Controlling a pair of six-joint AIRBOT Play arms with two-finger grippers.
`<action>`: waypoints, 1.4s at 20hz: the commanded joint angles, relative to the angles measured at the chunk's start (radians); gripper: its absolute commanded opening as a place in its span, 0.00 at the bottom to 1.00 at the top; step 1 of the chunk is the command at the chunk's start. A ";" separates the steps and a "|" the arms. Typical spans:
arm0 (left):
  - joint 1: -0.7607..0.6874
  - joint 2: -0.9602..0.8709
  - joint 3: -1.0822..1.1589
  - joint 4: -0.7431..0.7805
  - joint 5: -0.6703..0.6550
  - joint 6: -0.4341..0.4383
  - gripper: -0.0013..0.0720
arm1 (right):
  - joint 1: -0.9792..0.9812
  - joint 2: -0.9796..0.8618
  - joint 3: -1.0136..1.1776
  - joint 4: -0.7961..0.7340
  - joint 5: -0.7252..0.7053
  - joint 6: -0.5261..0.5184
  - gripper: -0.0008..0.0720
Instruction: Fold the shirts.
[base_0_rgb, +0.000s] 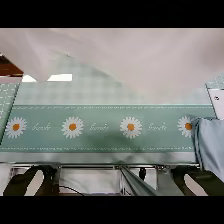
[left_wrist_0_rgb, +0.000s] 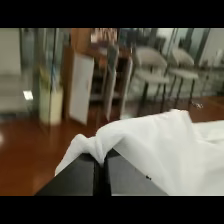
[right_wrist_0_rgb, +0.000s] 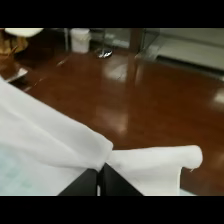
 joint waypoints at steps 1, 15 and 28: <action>0.055 0.140 0.068 0.036 -0.010 -0.009 0.04 | -0.002 0.147 0.045 -0.137 0.027 0.014 0.04; 0.056 0.249 -0.507 0.312 -0.372 -0.244 0.04 | -0.002 0.064 -0.392 -0.112 0.145 0.050 0.04; -0.104 -0.295 -0.935 0.255 0.256 -0.227 0.07 | -0.003 -0.849 -0.233 0.278 -0.169 0.062 0.04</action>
